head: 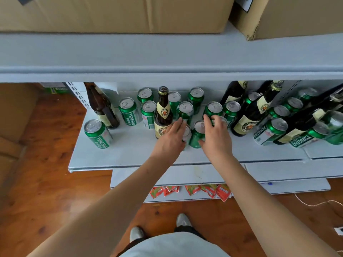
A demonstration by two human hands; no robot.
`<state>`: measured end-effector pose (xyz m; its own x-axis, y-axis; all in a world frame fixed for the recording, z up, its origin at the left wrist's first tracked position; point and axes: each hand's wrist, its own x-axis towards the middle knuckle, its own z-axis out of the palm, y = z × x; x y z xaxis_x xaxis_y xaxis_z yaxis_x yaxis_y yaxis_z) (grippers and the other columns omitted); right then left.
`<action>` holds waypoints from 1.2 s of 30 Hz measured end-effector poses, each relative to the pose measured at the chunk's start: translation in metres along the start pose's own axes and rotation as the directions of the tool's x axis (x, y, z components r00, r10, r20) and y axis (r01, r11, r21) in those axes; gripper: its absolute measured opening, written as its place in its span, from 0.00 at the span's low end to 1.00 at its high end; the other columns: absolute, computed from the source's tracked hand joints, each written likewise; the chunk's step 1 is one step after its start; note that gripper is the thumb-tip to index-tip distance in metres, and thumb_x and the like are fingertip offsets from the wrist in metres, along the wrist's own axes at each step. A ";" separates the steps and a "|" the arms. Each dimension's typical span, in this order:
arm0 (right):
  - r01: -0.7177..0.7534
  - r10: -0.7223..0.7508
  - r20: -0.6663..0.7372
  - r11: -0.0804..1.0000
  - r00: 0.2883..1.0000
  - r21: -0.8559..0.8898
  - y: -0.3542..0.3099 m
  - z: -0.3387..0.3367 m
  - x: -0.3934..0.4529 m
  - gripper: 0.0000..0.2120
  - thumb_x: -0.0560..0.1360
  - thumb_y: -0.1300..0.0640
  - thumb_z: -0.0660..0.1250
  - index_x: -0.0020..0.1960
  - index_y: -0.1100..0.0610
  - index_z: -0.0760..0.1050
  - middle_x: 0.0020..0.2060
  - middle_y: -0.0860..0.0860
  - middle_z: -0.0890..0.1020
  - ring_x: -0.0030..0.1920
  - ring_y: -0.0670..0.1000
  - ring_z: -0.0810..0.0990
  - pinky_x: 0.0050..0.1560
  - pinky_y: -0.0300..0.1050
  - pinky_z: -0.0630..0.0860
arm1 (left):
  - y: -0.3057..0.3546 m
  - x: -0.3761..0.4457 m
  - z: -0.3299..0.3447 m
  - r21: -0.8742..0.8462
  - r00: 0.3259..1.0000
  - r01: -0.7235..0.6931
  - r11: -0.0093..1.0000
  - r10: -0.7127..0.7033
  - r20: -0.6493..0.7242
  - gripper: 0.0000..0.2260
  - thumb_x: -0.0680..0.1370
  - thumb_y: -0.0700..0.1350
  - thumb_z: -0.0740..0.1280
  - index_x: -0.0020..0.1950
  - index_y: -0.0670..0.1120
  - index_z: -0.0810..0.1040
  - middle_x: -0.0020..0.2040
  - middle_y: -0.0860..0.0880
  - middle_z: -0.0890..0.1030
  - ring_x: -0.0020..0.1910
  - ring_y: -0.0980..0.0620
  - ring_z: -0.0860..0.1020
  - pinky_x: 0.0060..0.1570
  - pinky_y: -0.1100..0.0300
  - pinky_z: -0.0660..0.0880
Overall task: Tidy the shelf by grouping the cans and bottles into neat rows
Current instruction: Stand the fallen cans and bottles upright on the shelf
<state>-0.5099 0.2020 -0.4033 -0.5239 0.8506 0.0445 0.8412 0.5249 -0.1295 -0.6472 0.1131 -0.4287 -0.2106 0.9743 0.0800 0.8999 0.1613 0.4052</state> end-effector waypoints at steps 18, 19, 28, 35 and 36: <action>0.380 -0.383 -0.132 0.699 0.914 0.606 -0.251 0.001 0.063 0.36 0.73 0.44 0.71 0.73 0.62 0.63 0.65 0.58 0.71 0.64 0.56 0.73 0.64 0.48 0.70 | -0.158 -0.107 -0.078 -0.491 0.514 0.576 0.654 -0.757 -0.404 0.46 0.69 0.55 0.78 0.78 0.45 0.54 0.73 0.44 0.63 0.71 0.47 0.65 0.70 0.54 0.68; 0.356 -0.387 -0.089 0.703 0.918 0.616 -0.264 0.003 0.073 0.39 0.72 0.43 0.72 0.74 0.60 0.60 0.68 0.57 0.70 0.66 0.55 0.71 0.65 0.48 0.69 | -0.165 -0.105 -0.078 -0.511 0.538 0.582 0.632 -0.771 -0.342 0.48 0.69 0.56 0.77 0.79 0.46 0.52 0.75 0.45 0.63 0.73 0.47 0.65 0.69 0.53 0.69; 0.310 -0.314 -0.113 0.702 0.943 0.641 -0.299 0.026 0.097 0.21 0.73 0.50 0.72 0.61 0.57 0.70 0.49 0.47 0.80 0.50 0.49 0.79 0.48 0.37 0.73 | -0.219 -0.100 -0.076 -0.574 0.729 0.447 0.686 -0.652 -0.211 0.28 0.70 0.54 0.77 0.67 0.48 0.74 0.61 0.51 0.80 0.60 0.50 0.78 0.57 0.50 0.79; 0.274 -0.258 -0.122 0.711 0.958 0.647 -0.256 0.006 0.053 0.21 0.72 0.51 0.74 0.59 0.59 0.72 0.46 0.46 0.81 0.41 0.37 0.77 0.41 0.23 0.69 | -0.250 -0.094 -0.089 -0.565 0.729 0.422 0.709 -0.636 -0.253 0.26 0.71 0.52 0.77 0.66 0.49 0.75 0.60 0.51 0.80 0.58 0.51 0.78 0.56 0.53 0.80; 0.260 -0.242 -0.119 0.717 0.963 0.647 -0.249 0.004 0.048 0.21 0.72 0.51 0.74 0.59 0.58 0.72 0.46 0.45 0.81 0.41 0.37 0.77 0.42 0.22 0.69 | -0.251 -0.088 -0.091 -0.551 0.743 0.418 0.723 -0.621 -0.252 0.26 0.71 0.51 0.77 0.66 0.48 0.75 0.60 0.51 0.80 0.58 0.51 0.78 0.56 0.54 0.79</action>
<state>-0.7448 0.1124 -0.3732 -0.6922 0.6956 0.1925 0.3802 0.5781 -0.7220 -0.8891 -0.0275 -0.4543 -0.8111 0.5838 0.0370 0.3521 0.4367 0.8278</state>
